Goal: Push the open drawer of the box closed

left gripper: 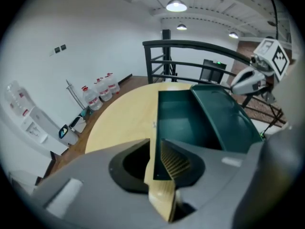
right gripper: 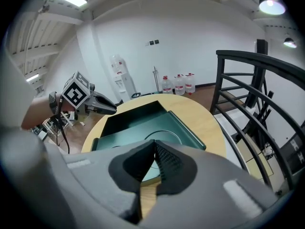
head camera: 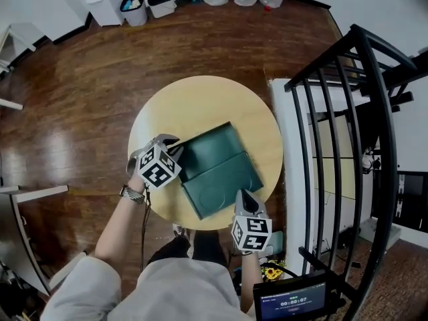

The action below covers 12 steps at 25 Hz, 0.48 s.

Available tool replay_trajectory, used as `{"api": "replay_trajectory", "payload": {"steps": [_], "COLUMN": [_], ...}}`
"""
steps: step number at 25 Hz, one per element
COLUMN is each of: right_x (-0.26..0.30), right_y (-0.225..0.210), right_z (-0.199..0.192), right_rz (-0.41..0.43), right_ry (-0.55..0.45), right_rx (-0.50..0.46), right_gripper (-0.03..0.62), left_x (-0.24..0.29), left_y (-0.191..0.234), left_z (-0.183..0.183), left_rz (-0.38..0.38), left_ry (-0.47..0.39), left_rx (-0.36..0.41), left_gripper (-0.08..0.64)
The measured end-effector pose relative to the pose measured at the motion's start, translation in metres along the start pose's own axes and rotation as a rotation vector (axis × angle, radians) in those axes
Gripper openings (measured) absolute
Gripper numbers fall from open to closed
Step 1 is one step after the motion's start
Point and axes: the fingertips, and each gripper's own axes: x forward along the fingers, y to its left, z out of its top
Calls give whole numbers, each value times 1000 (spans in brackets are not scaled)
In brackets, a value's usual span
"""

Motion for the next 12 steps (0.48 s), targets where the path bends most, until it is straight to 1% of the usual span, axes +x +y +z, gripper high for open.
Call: {"api": "replay_trajectory", "payload": {"steps": [2,4,9,12], "right_x": [5,8,14,15], "right_y": [5,11,20,19], "right_z": [-2,-7,-17,-20], "right_rz": [20,40,108,115], "right_ry": [17,37,70,81], "right_rx": [-3,-4,11,13], "right_gripper": [3,3,3,3], "left_x": [5,9,14,17], "left_y": [-1,-3,-2,-6], "left_z": [-3,-5,-11,-15], "left_rz": [-19,-35,-52,-75], "left_ry": [18,19,34,55], "left_rx": [1,-10,-27,-28], "left_gripper": [78,80,80,75]}}
